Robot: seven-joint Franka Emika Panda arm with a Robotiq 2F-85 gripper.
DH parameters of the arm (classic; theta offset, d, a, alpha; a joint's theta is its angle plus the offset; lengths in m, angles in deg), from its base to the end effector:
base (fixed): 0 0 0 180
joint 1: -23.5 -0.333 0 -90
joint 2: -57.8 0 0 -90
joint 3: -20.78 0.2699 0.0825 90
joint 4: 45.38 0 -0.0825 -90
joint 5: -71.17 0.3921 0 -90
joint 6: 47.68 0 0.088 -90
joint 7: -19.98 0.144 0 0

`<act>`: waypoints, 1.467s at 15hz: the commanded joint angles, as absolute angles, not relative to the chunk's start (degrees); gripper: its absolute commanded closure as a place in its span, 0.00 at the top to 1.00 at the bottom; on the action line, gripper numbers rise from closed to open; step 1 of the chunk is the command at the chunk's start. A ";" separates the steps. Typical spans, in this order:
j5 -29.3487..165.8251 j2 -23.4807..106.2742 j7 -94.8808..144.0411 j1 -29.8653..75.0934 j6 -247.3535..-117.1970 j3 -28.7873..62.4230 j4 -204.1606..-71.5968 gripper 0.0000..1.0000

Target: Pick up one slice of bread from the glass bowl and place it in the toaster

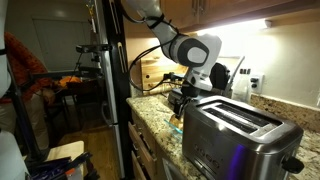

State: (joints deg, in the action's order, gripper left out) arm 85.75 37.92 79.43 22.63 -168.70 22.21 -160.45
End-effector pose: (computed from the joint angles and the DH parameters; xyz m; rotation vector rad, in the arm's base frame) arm 0.5565 0.0425 0.1812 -2.5526 1.6656 0.4845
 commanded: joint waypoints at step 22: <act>72.31 50.16 90.78 21.17 -149.09 19.22 -151.75 0.08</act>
State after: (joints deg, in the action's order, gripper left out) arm 74.68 47.42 87.79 21.95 -152.90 19.64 -152.46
